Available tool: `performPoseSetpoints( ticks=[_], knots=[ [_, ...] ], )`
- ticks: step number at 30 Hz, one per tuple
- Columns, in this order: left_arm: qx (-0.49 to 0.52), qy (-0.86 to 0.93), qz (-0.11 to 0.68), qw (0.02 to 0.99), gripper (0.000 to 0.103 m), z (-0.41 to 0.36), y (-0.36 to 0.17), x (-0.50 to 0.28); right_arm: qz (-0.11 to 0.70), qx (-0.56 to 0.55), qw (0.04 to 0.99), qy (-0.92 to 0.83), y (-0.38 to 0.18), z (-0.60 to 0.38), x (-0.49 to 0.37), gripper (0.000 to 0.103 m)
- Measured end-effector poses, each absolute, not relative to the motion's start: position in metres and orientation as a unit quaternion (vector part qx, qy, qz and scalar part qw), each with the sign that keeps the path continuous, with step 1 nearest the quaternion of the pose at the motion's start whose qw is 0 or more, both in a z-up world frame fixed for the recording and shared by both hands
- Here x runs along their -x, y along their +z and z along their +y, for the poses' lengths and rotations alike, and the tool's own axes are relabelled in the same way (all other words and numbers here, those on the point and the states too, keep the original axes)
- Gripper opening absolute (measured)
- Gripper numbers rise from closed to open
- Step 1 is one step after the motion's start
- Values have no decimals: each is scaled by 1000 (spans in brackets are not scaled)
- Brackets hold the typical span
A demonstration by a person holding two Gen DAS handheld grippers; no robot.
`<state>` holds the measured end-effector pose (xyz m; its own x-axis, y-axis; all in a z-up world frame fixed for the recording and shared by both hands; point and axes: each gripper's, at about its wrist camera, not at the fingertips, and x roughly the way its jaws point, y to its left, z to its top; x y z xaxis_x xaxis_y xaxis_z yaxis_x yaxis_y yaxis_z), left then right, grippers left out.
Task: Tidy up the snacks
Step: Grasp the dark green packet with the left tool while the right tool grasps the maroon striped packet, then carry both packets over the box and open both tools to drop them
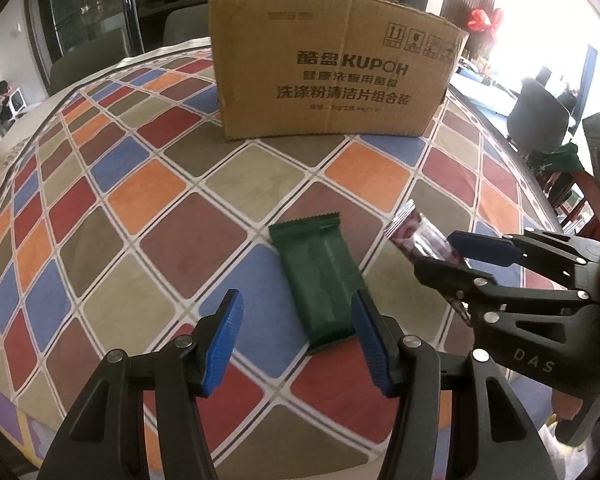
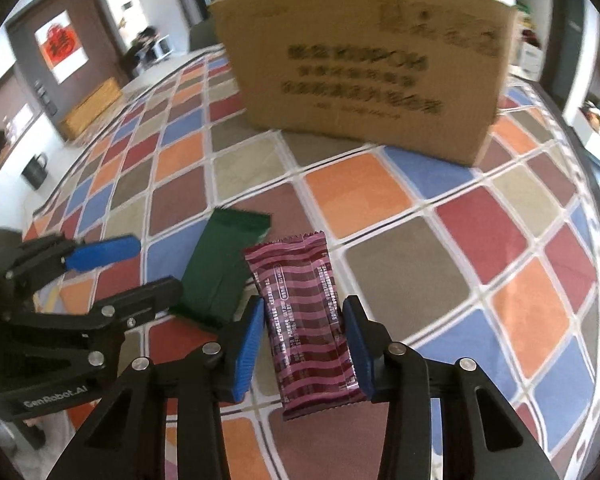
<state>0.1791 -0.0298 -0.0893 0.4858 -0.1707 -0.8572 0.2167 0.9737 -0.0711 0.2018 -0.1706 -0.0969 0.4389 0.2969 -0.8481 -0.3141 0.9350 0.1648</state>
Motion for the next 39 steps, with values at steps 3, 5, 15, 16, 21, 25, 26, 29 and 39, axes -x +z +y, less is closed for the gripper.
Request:
performPoseSetpoints(
  ticks=[3, 5, 15, 16, 21, 25, 26, 29, 39],
  knots=[
    [-21, -120, 499, 858, 56, -37, -91, -184, 494, -8, 854, 164, -93, -179, -201, 41],
    [-20, -123, 501, 856, 56, -42, -92, -187, 493, -16, 856, 157, -92, -184, -202, 41],
    [-53, -96, 505, 856, 57, -61, -107, -200, 472, -39, 873, 121, -88, -204, -201, 41],
    [-57, -93, 504, 857, 57, -63, -108, -200, 471, -40, 873, 121, -88, -205, -200, 41],
    [-65, -87, 507, 855, 56, -66, -114, -201, 471, -46, 873, 118, -90, -206, -200, 41],
    [-57, -91, 507, 856, 48, -64, -115, -201, 471, -52, 873, 117, -91, -207, -200, 41],
    [-54, -93, 506, 856, 47, -63, -115, -201, 471, -53, 873, 117, -91, -207, -199, 41],
    [-50, -97, 504, 857, 45, -61, -114, -200, 472, -53, 872, 119, -91, -205, -199, 41],
    [-30, -101, 484, 869, 44, -52, -96, -195, 471, -56, 872, 120, -90, -202, -199, 41]
  ],
)
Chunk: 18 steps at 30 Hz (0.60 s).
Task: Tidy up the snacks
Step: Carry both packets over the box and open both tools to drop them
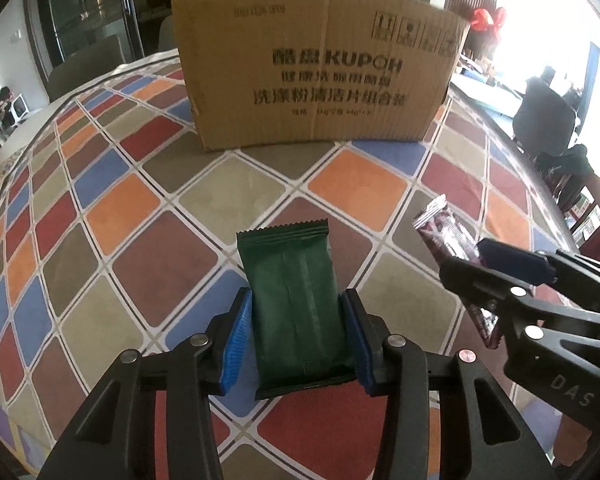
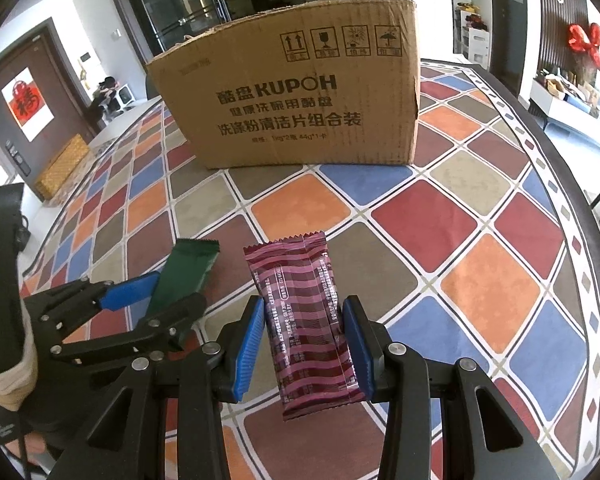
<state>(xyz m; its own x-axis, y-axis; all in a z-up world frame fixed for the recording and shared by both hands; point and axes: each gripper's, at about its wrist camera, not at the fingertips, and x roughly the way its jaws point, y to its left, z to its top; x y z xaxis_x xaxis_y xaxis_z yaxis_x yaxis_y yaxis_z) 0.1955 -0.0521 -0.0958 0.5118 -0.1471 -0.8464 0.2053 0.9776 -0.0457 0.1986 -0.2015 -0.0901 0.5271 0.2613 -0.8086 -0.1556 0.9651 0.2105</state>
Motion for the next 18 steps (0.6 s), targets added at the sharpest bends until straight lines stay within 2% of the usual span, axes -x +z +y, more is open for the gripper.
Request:
performPoseSetpoints(
  ticks=[18],
  knots=[
    [-3, -110, 426, 898, 44, -34, -48, -186, 436, -62, 891, 111, -56, -198, -195, 41]
  ],
)
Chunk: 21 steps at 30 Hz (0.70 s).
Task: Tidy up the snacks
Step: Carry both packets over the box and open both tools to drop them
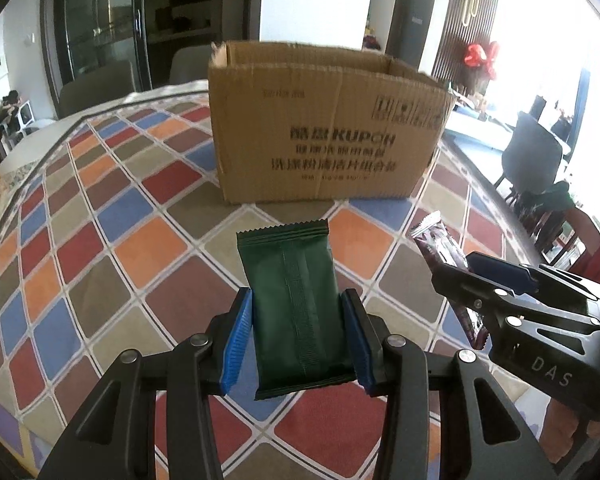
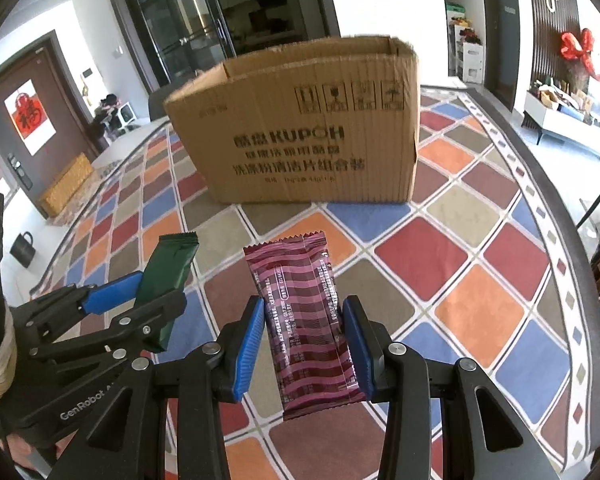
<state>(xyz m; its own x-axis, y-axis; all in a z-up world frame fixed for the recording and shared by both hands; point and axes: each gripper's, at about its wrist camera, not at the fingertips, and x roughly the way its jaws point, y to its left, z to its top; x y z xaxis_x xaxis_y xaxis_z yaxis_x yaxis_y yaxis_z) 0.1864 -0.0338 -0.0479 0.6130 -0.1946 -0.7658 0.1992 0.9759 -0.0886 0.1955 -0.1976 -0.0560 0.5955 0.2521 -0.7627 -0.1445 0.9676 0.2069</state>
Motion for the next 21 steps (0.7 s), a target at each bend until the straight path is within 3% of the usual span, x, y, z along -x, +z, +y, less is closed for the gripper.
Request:
performPoseSetpoints(
  ticks=[21],
  knots=[
    [-10, -109, 329, 938, 44, -29, 30, -221, 356, -64, 928, 95, 18, -200, -231, 41]
  ],
)
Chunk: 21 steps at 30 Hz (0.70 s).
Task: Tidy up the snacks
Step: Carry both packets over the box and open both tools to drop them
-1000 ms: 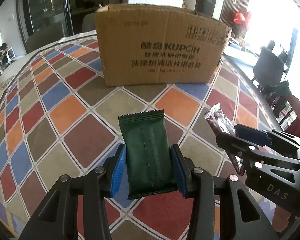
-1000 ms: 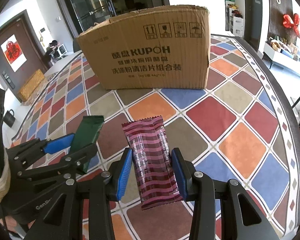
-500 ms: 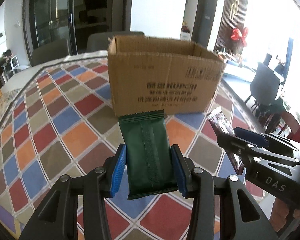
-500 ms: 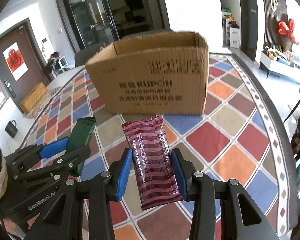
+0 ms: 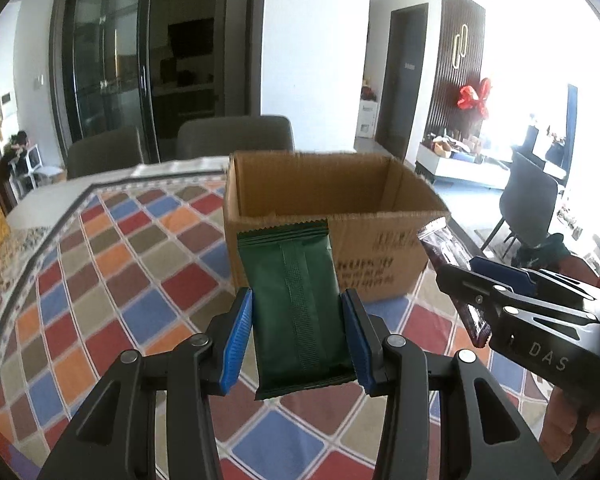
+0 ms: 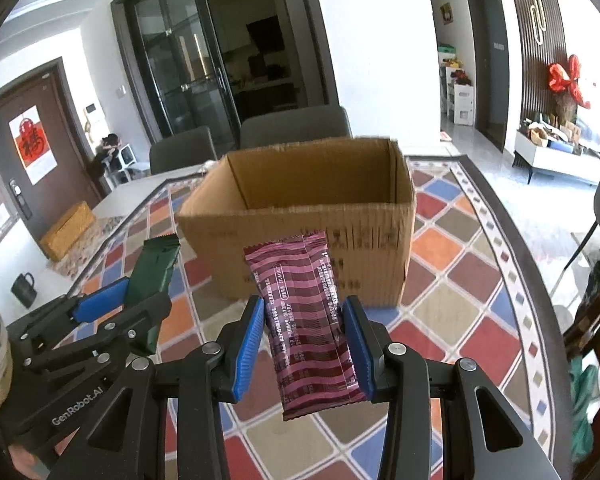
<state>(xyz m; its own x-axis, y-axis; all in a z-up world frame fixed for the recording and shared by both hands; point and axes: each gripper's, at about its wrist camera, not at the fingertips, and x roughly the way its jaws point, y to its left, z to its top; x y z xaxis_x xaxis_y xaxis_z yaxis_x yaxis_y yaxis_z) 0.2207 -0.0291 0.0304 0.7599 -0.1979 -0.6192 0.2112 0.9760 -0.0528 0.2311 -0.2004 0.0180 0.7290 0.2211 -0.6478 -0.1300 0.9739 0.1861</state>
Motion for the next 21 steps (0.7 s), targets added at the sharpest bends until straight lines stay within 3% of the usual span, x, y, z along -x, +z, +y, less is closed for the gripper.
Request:
performPoseSetpoints(
  ticks=[11, 21],
  knots=[
    [-25, -121, 298, 947, 44, -30, 72, -257, 333, -52, 937, 92, 50, -202, -264, 41],
    [-10, -122, 316, 941, 44, -30, 84, -302, 332, -37, 938, 91, 68, -199, -304, 41]
  ],
)
